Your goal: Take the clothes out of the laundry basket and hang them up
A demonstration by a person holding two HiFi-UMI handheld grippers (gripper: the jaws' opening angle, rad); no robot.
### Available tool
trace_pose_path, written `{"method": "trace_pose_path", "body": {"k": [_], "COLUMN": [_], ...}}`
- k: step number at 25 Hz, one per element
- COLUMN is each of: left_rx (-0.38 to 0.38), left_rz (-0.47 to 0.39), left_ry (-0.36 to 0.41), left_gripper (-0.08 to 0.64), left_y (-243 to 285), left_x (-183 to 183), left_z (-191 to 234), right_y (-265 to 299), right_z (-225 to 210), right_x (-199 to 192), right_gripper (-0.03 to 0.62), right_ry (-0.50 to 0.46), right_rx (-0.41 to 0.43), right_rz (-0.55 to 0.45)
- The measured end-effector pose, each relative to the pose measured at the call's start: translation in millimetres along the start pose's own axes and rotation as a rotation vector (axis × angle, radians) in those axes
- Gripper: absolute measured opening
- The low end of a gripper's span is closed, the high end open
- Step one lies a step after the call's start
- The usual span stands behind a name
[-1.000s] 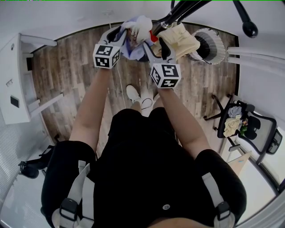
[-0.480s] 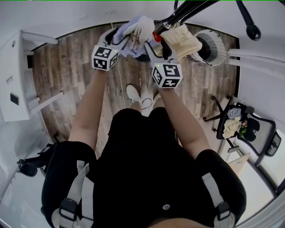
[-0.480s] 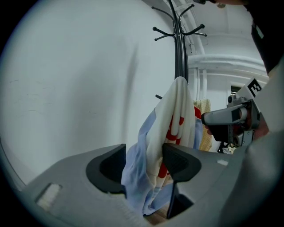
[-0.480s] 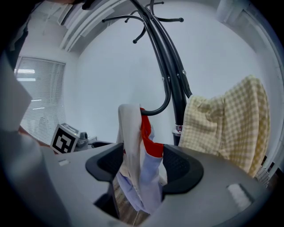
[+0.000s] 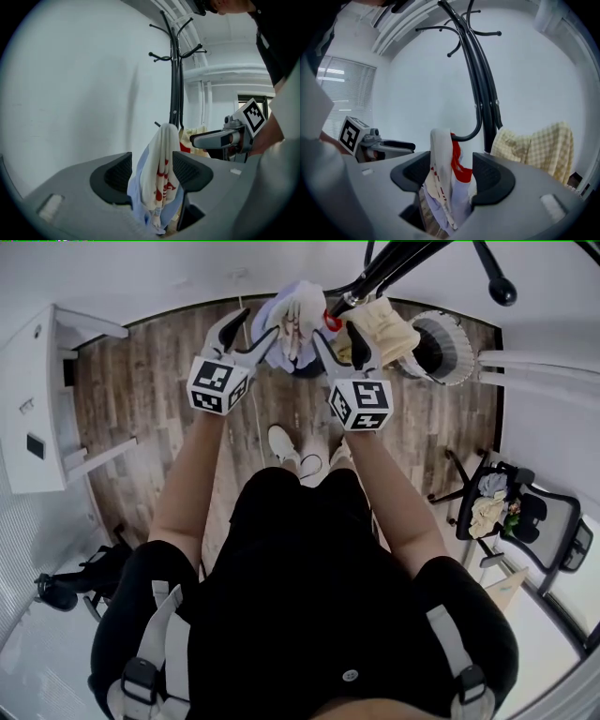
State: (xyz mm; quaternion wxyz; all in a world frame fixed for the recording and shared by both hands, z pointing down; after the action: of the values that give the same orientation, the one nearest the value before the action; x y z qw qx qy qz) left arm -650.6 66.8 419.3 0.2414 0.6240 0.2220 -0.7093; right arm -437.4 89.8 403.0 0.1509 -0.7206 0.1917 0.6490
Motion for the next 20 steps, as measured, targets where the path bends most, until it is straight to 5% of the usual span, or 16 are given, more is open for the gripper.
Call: {"method": "trace_pose_path", "body": {"k": [6,15,20], "left_rx": [-0.034,0.002,0.012], "left_rz": [-0.081,-0.195,-0.234], "left_ry": [0.029,0.059,0.076], "left_gripper": [0.264,0.015,-0.002], "left_y": [-7.7,-43.1,-46.6], "left_x": [62.3,132.1,149.0], "left_z": [-45.9,-161.1,-230.6], "right_y": [-29.6,-132.1,-188.8], "right_z": [2.2,-5.0,-19.8], "right_x": [60.3,146.7,166.9], "right_gripper": [0.240,0.007,0.003], "right_ry": [-0.054,-0.092,-0.105], "right_rx": [0.142,0.361,0.412], "right_rz": [-0.066,-0.180,-0.211]}}
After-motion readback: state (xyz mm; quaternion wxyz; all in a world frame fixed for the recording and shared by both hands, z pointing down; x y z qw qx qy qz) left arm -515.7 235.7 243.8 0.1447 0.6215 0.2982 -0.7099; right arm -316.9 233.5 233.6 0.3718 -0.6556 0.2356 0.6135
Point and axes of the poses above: the fingertips, and each gripper's own axes: y forward along the fingers, z to its left, x out of its top, the point moved 8 cm from there along -y, backward along the fingers, and after that the axes turned 14 degrees about -z, right-handed, at the moved point
